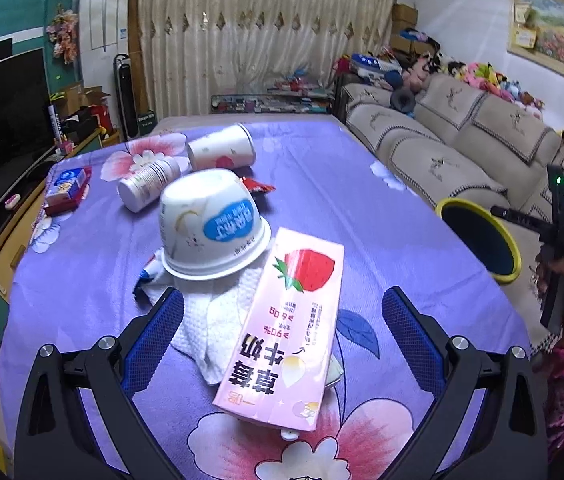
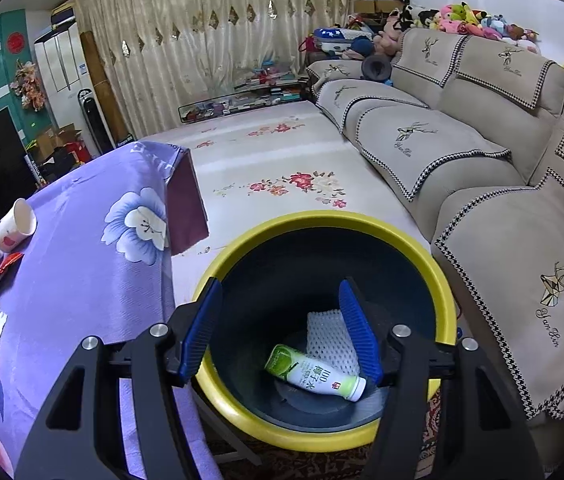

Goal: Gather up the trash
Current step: 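Grasp the pink strawberry milk carton with the left gripper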

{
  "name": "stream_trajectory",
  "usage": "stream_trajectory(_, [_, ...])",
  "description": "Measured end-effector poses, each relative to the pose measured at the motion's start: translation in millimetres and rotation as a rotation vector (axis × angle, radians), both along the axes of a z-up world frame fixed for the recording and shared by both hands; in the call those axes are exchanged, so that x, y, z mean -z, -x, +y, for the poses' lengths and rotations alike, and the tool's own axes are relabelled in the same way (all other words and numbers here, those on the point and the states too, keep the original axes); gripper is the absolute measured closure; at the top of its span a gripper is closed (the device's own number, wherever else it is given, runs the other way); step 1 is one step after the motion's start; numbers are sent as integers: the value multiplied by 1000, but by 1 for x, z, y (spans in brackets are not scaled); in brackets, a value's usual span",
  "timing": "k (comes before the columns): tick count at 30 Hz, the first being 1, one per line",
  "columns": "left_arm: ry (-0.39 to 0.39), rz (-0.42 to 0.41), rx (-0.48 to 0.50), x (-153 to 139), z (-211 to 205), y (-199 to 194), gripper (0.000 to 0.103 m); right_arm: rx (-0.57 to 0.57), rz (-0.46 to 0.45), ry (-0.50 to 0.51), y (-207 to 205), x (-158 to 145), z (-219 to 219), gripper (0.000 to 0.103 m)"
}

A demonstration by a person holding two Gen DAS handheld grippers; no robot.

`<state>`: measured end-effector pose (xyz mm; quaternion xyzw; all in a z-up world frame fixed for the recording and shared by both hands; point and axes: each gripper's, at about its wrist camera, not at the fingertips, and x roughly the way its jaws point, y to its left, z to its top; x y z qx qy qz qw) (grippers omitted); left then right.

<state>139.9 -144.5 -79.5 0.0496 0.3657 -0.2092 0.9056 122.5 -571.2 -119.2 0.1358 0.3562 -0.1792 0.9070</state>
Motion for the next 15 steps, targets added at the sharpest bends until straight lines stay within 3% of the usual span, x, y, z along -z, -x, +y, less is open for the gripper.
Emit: stream_trajectory(15, [-53,48,41,26,-11,-10,39,-16,12,-13,0,6,3,45])
